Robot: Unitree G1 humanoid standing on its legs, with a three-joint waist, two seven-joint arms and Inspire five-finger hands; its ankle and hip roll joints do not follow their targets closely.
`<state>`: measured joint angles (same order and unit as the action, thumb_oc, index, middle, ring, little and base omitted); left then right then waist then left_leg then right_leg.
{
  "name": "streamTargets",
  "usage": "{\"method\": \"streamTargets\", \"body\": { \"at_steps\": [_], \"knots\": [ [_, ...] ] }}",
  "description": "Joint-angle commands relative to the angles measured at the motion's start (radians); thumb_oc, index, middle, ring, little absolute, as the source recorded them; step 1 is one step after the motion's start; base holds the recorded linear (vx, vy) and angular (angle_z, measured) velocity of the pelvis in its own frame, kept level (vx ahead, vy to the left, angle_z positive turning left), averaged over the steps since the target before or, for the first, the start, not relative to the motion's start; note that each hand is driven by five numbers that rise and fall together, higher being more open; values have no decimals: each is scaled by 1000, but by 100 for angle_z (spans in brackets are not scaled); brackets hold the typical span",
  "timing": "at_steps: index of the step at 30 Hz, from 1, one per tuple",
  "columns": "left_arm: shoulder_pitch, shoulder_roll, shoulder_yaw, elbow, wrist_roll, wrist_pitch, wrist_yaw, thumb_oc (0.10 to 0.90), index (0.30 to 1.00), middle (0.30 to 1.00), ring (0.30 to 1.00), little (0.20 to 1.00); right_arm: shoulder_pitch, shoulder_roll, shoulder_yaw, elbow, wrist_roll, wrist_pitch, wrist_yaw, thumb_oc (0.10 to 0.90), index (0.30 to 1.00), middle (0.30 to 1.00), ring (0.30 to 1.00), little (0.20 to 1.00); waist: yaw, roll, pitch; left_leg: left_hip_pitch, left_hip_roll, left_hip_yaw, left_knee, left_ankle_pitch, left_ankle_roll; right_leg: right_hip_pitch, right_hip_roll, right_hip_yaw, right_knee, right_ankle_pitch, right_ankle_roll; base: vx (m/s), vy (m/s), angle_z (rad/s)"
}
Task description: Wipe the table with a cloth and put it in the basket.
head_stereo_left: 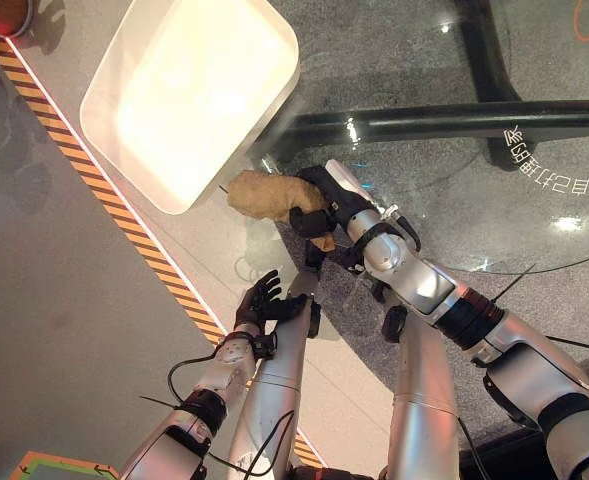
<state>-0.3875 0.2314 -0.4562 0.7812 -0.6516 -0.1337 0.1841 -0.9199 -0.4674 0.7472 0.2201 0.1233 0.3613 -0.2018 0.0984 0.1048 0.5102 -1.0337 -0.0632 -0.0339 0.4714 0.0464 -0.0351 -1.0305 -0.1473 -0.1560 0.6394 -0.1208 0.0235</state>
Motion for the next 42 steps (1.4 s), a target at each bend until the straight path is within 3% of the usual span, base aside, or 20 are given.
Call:
{"method": "streamTargets", "body": {
  "at_steps": [1, 8, 15, 21, 22, 33, 42],
  "knots": [
    [138, -16, -55, 51, 18, 25, 15, 800, 900, 900, 900, 900, 8, -5, -17, -76, 23, -25, -30, 100, 300, 300, 300, 200, 2, 3, 10, 29, -50, 79, 29, -103, 43, -8, 42, 22, -105, 82, 57, 0, 0, 0],
    [144, -10, -54, 55, 15, 21, 10, 800, 900, 900, 900, 900, 12, -15, -41, -60, 45, -32, -125, 100, 300, 300, 300, 200, 3, 4, 10, 28, -46, 80, 31, -104, 45, -11, 39, 20, -97, 82, 57, 0, 0, 0],
    [148, -17, -52, 67, 14, 13, 11, 800, 900, 900, 900, 900, 4, -26, -137, -32, 33, -54, -386, 100, 300, 300, 300, 200, -4, 4, 10, 31, -42, 81, 36, -110, 50, -9, 42, 27, -93, 84, 58, 0, 0, 0],
    [151, -23, -47, 74, 7, 11, 17, 800, 900, 900, 900, 900, -43, -70, -234, 0, 64, -12, -576, 100, 300, 300, 300, 200, -12, -4, 10, 33, -33, 80, 45, -126, 53, -7, 48, 33, -91, 87, 63, -5, 0, -2],
    [130, -21, -38, 76, 4, 9, 19, 800, 900, 900, 900, 900, -84, -92, -258, 17, 94, -4, -614, 100, 300, 300, 300, 200, -15, -8, 10, -2, -32, 82, 38, -99, 58, -38, 48, 28, -106, 119, 57, -40, -7, -11],
    [150, 18, -18, 70, -14, -8, -1, 800, 900, 900, 900, 900, -108, -219, -341, 118, 231, -6, -726, 100, 300, 300, 300, 200, -26, -22, 10, -9, -23, 80, 39, -112, 62, -42, 59, 34, -117, 130, 61, -6, -9, -6],
    [169, 45, -4, 55, -21, -20, -2, 800, 900, 900, 900, 900, -5, -281, -461, 157, 367, -97, -862, 100, 300, 300, 300, 200, -49, -37, 10, -9, -17, 85, 31, -122, 67, -41, 75, 47, -136, 138, 65, -7, -12, -4]
  ]
}}
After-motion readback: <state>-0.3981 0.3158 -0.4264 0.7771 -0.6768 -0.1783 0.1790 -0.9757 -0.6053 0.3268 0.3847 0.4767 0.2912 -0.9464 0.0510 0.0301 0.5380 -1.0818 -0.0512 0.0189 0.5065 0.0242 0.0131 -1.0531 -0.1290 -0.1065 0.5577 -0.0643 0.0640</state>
